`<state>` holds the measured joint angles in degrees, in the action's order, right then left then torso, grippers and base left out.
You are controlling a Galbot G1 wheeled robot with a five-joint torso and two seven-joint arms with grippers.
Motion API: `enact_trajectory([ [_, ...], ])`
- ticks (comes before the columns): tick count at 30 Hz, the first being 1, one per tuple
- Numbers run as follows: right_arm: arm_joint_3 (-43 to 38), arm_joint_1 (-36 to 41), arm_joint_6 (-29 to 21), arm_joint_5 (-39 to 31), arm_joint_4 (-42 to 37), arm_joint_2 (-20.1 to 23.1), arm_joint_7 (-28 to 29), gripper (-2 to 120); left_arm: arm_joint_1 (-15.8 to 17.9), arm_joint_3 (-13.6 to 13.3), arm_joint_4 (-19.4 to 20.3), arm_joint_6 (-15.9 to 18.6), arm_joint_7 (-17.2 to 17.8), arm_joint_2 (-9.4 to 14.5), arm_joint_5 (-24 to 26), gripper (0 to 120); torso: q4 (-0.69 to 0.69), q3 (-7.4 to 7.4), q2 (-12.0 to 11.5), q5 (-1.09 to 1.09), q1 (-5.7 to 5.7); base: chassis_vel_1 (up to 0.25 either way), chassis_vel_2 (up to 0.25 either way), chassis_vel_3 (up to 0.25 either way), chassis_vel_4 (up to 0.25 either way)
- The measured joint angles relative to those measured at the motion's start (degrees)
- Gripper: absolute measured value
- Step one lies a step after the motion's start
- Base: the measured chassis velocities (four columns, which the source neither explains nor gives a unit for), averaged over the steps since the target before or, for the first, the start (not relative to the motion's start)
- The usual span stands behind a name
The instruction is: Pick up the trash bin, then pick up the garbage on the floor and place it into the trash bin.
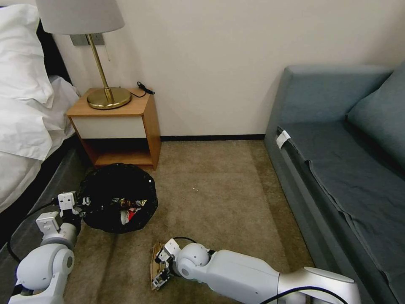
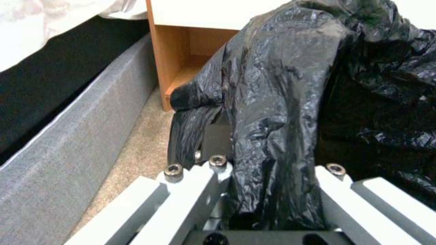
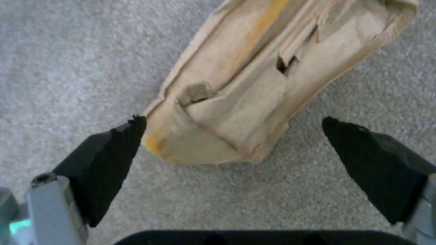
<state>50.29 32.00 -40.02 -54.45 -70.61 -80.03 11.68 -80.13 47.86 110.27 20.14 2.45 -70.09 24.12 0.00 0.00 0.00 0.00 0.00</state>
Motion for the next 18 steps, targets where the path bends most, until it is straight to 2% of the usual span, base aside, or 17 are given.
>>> enact_trajectory([
  [7, -0.21, 0.15, 0.24, 0.39, 0.37, -0.05, -0.32, 86, 0.13, -0.07, -0.25, -0.14, 0.0, 0.05, -0.03, 4, 0.0, 0.0, 0.0, 0.0, 0.0, 0.0, 0.0, 0.0, 0.0],
  [9, -0.37, 0.16, 0.25, 0.4, 0.37, -0.05, -0.36, 74, 0.35, -0.13, -0.29, -0.15, -0.01, 0.1, -0.03, 4, 0.0, 0.0, 0.0, 0.0, 0.0, 0.0, 0.0, 0.0, 0.0],
  [11, -0.45, 0.16, 0.24, 0.4, 0.37, -0.02, -0.37, 71, 0.41, -0.16, -0.35, -0.14, -0.01, 0.12, -0.03, 4, 0.0, 0.0, 0.0, 0.0, 0.0, 0.0, 0.0, 0.0, 0.0],
  [12, -0.51, 0.18, 0.25, 0.4, 0.32, 0.07, -0.39, 62, 0.5, -0.21, -0.49, -0.14, -0.02, 0.16, -0.02, 4, 0.0, 0.0, 0.0, 0.0, 0.0, 0.0, 0.0, 0.0, 0.0],
  [14, -0.55, 0.19, 0.25, 0.4, 0.31, 0.1, -0.39, 59, 0.52, -0.23, -0.56, -0.15, -0.02, 0.19, -0.03, 4, 0.0, 0.0, 0.0, 0.0, 0.0, 0.0, 0.0, 0.0, 0.0],
  [15, -0.61, 0.25, 0.25, 0.41, 0.28, 0.14, -0.4, 53, 0.59, -0.24, -0.68, -0.14, -0.02, 0.26, -0.01, 4, 0.0, 0.0, 0.0, 0.0, 0.0, 0.0, 0.0, 0.0, 0.0],
  [16, -0.61, 0.25, 0.25, 0.41, 0.28, 0.14, -0.4, 53, 0.59, -0.24, -0.68, -0.14, -0.02, 0.26, -0.01, 4, 0.0, 0.0, 0.0, 0.0, 0.0, 0.0, 0.0, 0.0, 0.0],
  [18, -0.71, 0.34, 0.26, 0.49, 0.24, 0.2, -0.4, 41, 0.69, -0.26, -0.82, -0.15, -0.03, 0.39, 0.04, 4, 0.0, 0.0, 0.0, 0.0, 0.0, 0.0, 0.0, 0.0, 0.0],
])
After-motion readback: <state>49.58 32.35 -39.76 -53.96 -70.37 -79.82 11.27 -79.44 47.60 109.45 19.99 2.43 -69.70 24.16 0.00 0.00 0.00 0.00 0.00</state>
